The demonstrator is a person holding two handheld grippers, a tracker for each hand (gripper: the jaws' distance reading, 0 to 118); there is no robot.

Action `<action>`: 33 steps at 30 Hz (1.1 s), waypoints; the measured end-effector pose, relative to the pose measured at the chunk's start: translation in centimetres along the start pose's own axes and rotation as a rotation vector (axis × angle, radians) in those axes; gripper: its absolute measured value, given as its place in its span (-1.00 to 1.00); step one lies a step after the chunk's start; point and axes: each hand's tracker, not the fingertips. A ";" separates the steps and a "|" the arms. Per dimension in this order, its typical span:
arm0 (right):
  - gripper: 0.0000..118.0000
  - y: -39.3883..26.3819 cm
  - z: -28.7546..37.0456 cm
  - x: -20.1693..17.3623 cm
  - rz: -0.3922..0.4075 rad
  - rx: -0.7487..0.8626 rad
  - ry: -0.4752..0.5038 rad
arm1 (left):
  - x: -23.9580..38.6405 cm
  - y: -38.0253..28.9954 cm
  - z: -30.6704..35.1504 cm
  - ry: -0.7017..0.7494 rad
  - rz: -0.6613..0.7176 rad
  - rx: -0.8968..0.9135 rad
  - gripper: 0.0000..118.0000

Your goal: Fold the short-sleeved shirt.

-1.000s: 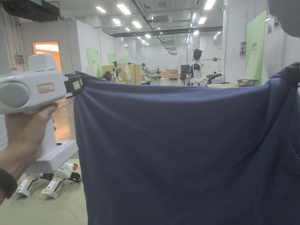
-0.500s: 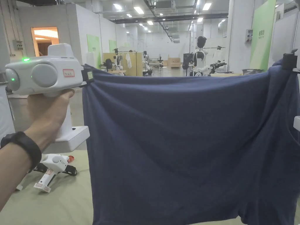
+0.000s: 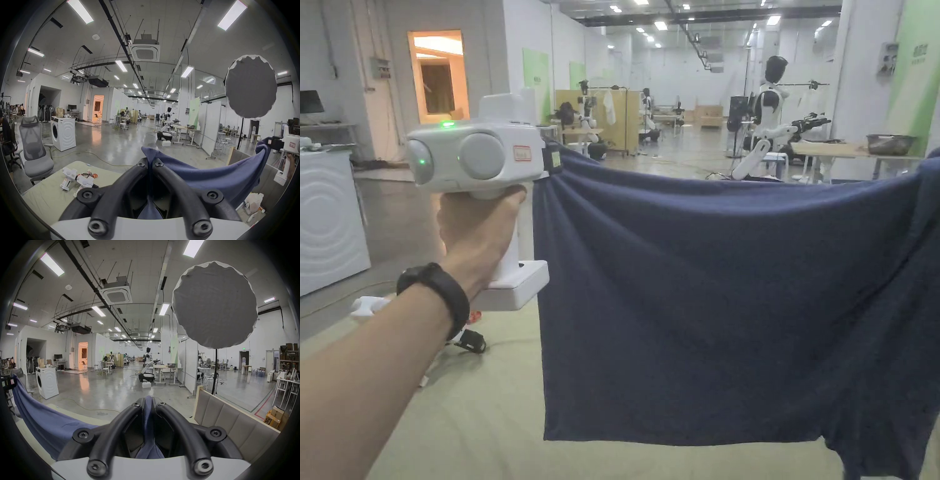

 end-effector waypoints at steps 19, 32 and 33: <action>-0.91 -20.3 12.9 3.3 -0.081 -0.197 0.134 | -3.0 -20.8 10.1 -0.116 0.077 -0.224 -1.00; -0.91 -35.6 37.8 5.6 -0.217 -0.442 0.143 | -5.6 -35.8 34.6 -0.149 0.148 -0.416 -1.00; -0.91 -36.8 38.8 5.6 -0.224 -0.476 0.144 | -6.1 -37.0 35.7 -0.131 0.151 -0.430 -1.00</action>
